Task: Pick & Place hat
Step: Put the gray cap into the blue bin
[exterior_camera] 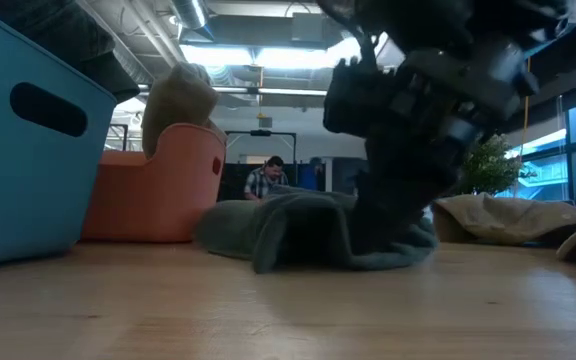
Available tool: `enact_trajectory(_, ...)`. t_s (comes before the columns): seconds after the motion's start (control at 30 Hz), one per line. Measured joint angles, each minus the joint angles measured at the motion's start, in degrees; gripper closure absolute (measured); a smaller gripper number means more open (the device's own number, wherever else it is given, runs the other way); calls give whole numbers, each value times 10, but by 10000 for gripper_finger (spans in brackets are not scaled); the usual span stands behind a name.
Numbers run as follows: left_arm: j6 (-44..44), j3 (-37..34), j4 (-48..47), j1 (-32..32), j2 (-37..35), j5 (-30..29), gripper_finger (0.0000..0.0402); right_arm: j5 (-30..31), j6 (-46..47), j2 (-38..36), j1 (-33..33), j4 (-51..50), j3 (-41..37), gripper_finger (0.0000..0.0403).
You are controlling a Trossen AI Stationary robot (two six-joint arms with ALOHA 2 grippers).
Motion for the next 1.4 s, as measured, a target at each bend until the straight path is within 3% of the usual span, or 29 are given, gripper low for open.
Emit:
enact_trajectory(0.27,25,0,0,0,0,-2,224,29,37,-51,15,-59,39,275)
enact_trajectory(0.43,26,0,0,0,0,-2,224,23,81,-101,15,-182,66,275)
enact_trajectory(0.7,25,0,0,0,0,-1,224,-26,406,-174,14,-382,72,275)
enact_trajectory(0.87,25,0,0,0,0,-1,224,19,572,-176,34,-408,72,275)
enact_trajectory(1.03,30,0,0,0,0,0,224,24,576,-165,36,-407,73,274)
enact_trajectory(1.2,31,0,0,0,0,0,224,77,619,-153,36,-414,73,250)
enact_trajectory(1.4,30,0,0,0,0,0,224,107,574,-134,36,-399,73,220)
